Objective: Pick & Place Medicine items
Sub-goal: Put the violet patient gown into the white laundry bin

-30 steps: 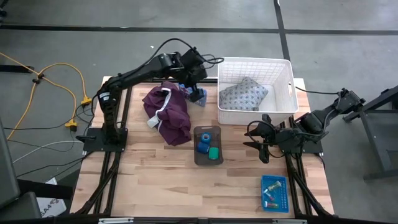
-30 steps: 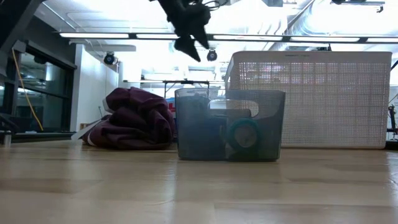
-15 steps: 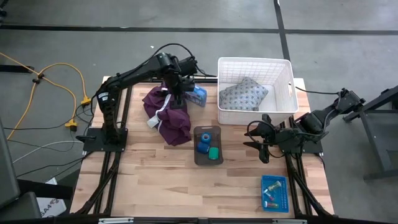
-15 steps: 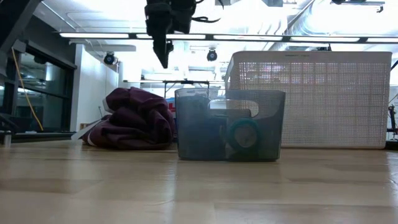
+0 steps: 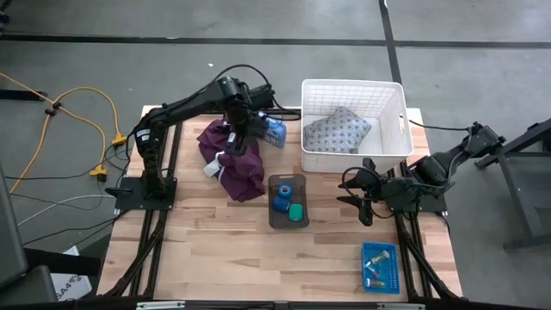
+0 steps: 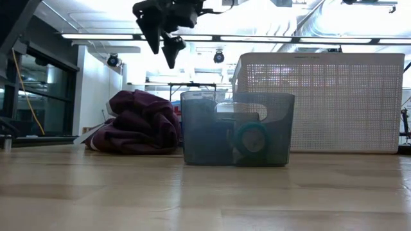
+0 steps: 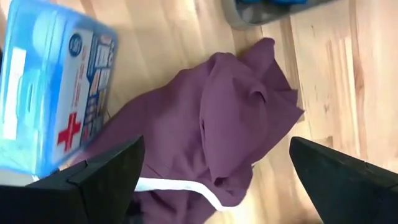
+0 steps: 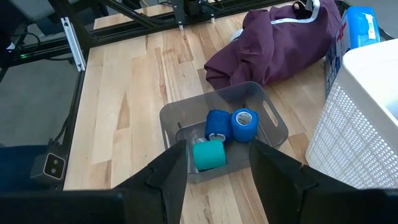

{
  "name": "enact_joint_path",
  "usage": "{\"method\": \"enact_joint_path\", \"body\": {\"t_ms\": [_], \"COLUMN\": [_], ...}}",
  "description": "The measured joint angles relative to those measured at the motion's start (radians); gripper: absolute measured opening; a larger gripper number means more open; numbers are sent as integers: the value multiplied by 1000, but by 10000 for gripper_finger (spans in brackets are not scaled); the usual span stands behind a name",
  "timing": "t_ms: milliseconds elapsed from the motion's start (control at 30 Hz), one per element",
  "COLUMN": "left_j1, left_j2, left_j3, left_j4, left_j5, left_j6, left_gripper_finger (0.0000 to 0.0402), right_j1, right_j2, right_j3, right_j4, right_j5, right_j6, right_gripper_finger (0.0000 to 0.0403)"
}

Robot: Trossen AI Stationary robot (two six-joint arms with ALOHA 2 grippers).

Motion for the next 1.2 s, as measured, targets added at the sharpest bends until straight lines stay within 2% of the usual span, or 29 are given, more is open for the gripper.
{"method": "enact_joint_path", "body": {"t_ms": [300,700,933,1200], "left_j1": [-4,-49,-45,-45], "left_j2": [0,0,1,0], "left_j3": [-33,-283,-385,-511], "left_j4": [1,8,113,216], "left_j5": [-1,-1,4,67], "left_j6": [107,140,141,121], "left_gripper_finger": [392,391,391,391], "right_j1": [0,0,0,0], "right_j2": [0,0,0,0], "right_j3": [0,0,0,0], "right_j4": [0,0,0,0], "right_j5": [0,0,0,0], "right_j6": [0,0,0,0], "right_gripper_finger": [160,160,160,160]}}
